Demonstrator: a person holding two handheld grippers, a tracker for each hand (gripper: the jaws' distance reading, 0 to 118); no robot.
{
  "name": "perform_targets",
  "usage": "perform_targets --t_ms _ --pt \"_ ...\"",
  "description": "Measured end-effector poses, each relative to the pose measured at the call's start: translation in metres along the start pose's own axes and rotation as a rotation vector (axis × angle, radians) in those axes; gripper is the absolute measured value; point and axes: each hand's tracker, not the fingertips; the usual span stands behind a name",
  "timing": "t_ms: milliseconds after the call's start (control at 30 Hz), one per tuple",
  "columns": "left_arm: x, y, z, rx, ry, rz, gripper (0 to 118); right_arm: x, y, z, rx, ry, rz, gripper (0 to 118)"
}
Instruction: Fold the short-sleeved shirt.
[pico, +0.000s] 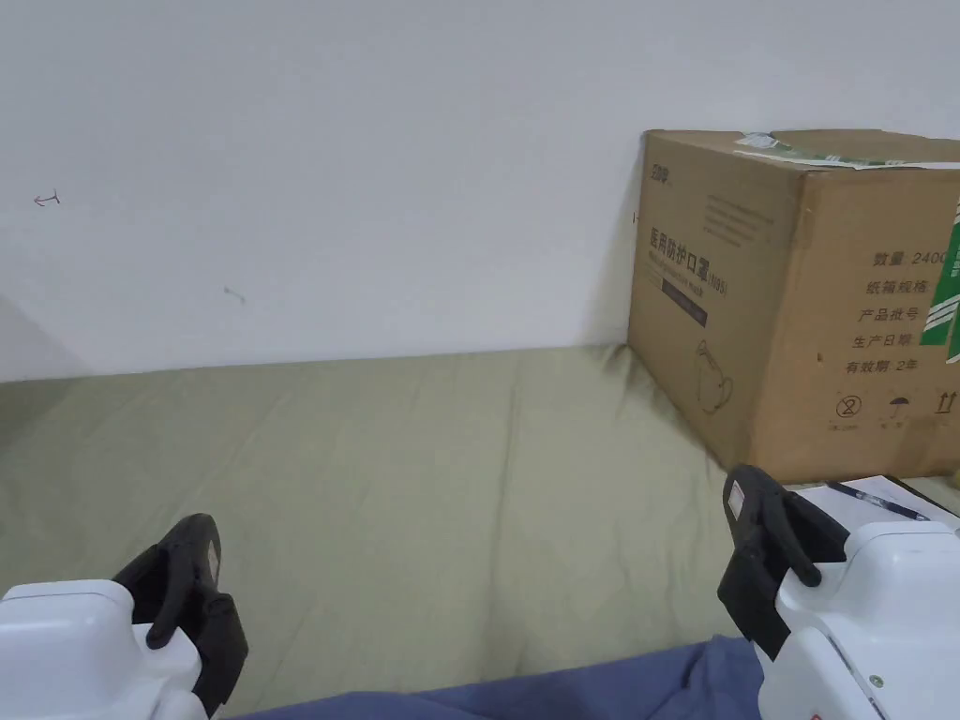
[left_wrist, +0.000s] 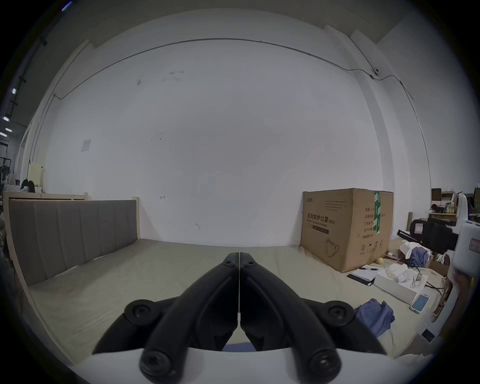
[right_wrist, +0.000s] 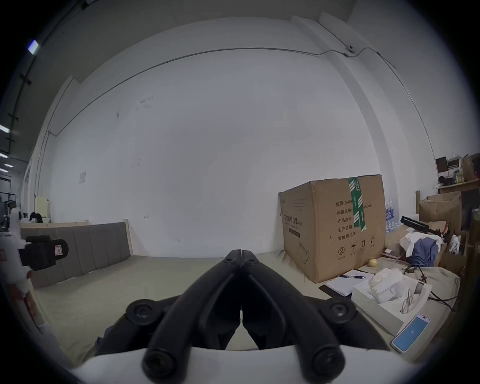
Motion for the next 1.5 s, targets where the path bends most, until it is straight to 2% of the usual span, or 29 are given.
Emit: perform_targets --t_ms 100,200,300,400,500,533,600,633,667,700,733,767,867,967,1033,1100,1133,1267,1300,1333,1367,1400,1433,1467,1500 --pt "-0.001 -0.003 0.006 -0.002 0.028 0.015 0 0.002 0.0 0.001 -0.013 -0.025 -0.011 0" --pt "-0.01 0.0 0.015 0.054 0.062 0.043 0 0.004 0.001 0.002 -0.016 -0.026 0.017 0" --pt "-0.035 0.016 0.012 0.041 0.072 0.06 0 0.008 0.002 0.004 -0.066 0.034 0.056 0" --pt "-0.093 0.022 -0.013 -0.182 -0.016 0.184 0 0.01 0.004 0.009 -0.117 0.062 0.125 0" --pt "-0.165 -0.009 -0.058 -0.621 -0.188 0.443 0 0.009 0.002 0.014 -0.185 0.127 0.127 0" --pt "-0.182 -0.026 -0.066 -0.686 -0.18 0.549 0 0.006 0.0 0.014 -0.212 0.139 0.131 0" --pt "-0.218 -0.07 -0.08 -0.778 -0.166 0.651 0 -0.001 -0.006 0.011 -0.271 0.166 0.129 0" --pt "-0.236 -0.091 -0.087 -0.827 -0.185 0.697 7 -0.004 -0.008 0.009 -0.303 0.19 0.127 0" --pt "-0.246 -0.113 -0.088 -0.85 -0.231 0.764 27 -0.008 -0.01 0.006 -0.331 0.21 0.131 0" --pt "-0.259 -0.133 -0.092 -0.885 -0.273 0.841 62 -0.013 -0.013 0.003 -0.351 0.217 0.143 0" --pt "-0.265 -0.149 -0.096 -0.932 -0.279 0.892 107 -0.018 -0.015 0.001 -0.361 0.216 0.15 0" --pt "-0.27 -0.164 -0.1 -0.951 -0.292 0.912 118 -0.022 -0.017 -0.001 -0.374 0.22 0.153 0" --pt "-0.278 -0.202 -0.104 -0.963 -0.369 0.991 117 -0.033 -0.023 -0.009 -0.418 0.236 0.141 0" --pt "-0.3 -0.249 -0.116 -1.001 -0.443 1.156 118 -0.041 -0.03 -0.016 -0.463 0.244 0.125 0" --pt "-0.303 -0.261 -0.124 -0.897 -0.57 1.265 118 -0.045 -0.033 -0.019 -0.482 0.245 0.132 0" --pt "-0.284 -0.265 -0.133 -0.896 -0.676 1.414 118 -0.049 -0.036 -0.022 -0.497 0.245 0.148 0" --pt "-0.276 -0.274 -0.139 -0.929 -0.676 1.441 118 -0.051 -0.038 -0.024 -0.508 0.245 0.155 0" --pt "-0.243 -0.271 -0.158 -0.947 -0.693 1.277 117 -0.057 -0.043 -0.029 -0.539 0.246 0.153 0" --pt "-0.237 -0.268 -0.161 -0.978 -0.648 1.203 114 -0.057 -0.044 -0.028 -0.542 0.25 0.145 0" --pt "-0.237 -0.263 -0.159 -0.995 -0.604 1.133 91 -0.058 -0.045 -0.028 -0.545 0.253 0.138 0" --pt "-0.234 -0.262 -0.159 -1.015 -0.531 1.059 44 -0.059 -0.046 -0.028 -0.547 0.255 0.134 0" --pt "-0.227 -0.265 -0.162 -1.101 -0.376 0.907 4 -0.06 -0.047 -0.028 -0.55 0.255 0.131 0" --pt "-0.223 -0.274 -0.159 -1.148 -0.29 0.843 4 -0.059 -0.048 -0.027 -0.556 0.258 0.129 0" --pt "-0.221 -0.271 -0.156 -1.027 -0.398 0.999 4 -0.059 -0.049 -0.026 -0.562 0.26 0.13 0" --pt "-0.217 -0.264 -0.158 -1.049 -0.365 0.946 4 -0.06 -0.049 -0.025 -0.567 0.259 0.131 0"
